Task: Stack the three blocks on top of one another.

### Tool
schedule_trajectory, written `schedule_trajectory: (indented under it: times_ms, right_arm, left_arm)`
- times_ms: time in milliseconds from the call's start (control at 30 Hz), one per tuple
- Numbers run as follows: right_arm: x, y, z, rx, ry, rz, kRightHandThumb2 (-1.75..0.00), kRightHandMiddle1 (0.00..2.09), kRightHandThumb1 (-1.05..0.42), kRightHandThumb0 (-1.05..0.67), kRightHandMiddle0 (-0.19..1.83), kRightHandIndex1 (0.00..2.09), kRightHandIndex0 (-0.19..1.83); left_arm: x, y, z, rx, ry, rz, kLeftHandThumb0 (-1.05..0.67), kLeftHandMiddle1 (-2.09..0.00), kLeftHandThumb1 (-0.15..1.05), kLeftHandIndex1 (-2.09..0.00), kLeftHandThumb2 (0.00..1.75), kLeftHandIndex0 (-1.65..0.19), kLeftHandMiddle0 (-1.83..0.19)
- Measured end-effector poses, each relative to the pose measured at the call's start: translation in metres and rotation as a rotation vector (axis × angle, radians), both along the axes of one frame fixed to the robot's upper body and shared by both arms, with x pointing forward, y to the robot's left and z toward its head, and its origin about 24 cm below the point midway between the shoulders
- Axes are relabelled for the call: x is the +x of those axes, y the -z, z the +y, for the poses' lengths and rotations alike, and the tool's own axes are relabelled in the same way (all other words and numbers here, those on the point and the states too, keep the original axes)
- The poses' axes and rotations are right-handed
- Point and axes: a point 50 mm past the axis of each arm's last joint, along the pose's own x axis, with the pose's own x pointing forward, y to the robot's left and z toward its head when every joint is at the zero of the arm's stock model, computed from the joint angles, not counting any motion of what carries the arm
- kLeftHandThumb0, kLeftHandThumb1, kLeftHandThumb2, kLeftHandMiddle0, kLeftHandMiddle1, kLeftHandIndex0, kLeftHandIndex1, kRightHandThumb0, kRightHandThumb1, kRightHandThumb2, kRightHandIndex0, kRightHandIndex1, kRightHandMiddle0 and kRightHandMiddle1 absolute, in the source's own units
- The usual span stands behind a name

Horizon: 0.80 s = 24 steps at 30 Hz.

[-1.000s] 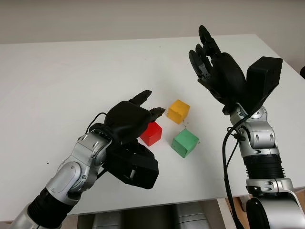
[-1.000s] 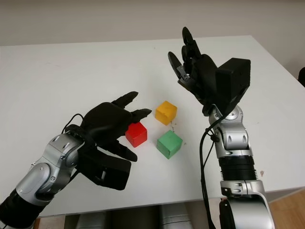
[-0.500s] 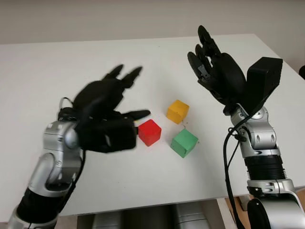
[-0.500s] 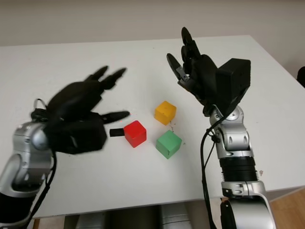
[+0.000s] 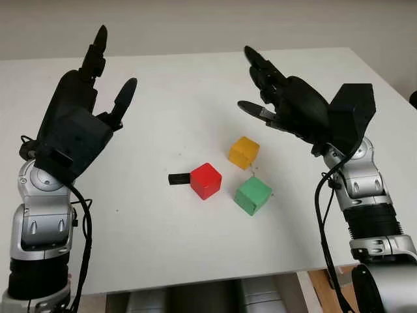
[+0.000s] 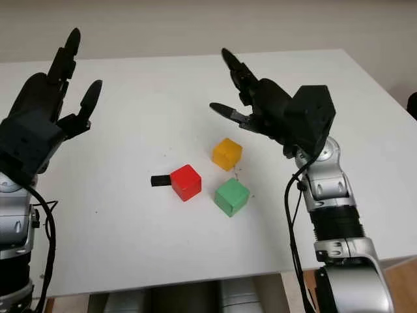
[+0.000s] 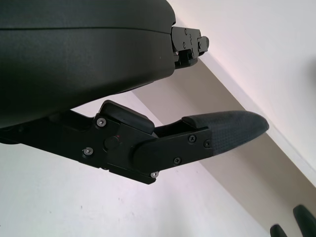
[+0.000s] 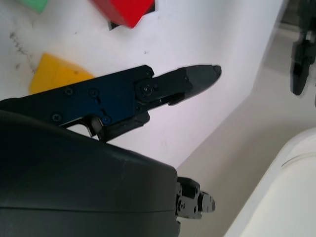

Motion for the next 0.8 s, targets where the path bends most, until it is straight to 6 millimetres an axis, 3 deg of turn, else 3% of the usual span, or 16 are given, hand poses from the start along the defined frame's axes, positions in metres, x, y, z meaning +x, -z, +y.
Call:
schedule_trajectory:
  times_ms: [133,367,800]
  right_arm:
    - [0.001,-0.008,0.008,-0.168,-0.045,-0.118,-0.03,0.22,-0.86,-0.74,0.27,0.23,0.26]
    - [0.001,-0.01,0.021,-0.402,-0.17,-0.185,-0.05,0.17,-0.82,-0.74,0.21,0.14,0.12]
    - [-0.006,-0.003,0.033,-0.611,-0.25,-0.318,-0.06,0.15,-0.85,-0.77,0.3,0.11,0.15]
  left_arm:
    - [0.004,0.006,0.008,-0.032,-0.038,0.001,-0.86,-0.04,1.05,-0.06,0.79,0.09,0.15]
    - [0.007,0.017,0.014,-0.093,-0.059,0.034,-0.85,-0.05,1.05,-0.06,0.76,0.09,0.17]
    - [0.008,0.023,0.008,-0.105,-0.049,0.051,-0.82,-0.05,1.05,-0.06,0.75,0.08,0.17]
